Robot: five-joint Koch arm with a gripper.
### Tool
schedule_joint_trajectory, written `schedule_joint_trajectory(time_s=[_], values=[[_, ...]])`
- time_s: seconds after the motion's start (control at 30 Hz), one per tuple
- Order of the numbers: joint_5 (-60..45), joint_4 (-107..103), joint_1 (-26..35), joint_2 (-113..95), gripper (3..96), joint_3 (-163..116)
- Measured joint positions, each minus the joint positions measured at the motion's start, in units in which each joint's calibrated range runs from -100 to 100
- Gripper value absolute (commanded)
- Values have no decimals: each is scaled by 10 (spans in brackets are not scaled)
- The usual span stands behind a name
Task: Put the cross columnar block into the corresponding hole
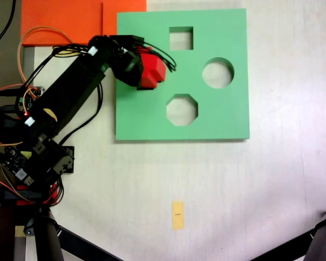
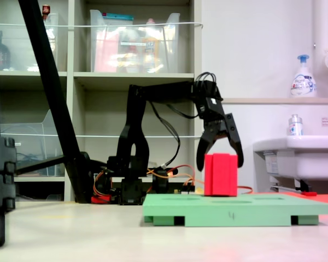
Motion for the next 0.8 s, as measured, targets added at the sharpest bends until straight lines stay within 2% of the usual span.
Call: schedule_joint_trajectory(time_s=[0.8], values=[[17, -3, 14, -12, 342, -7]])
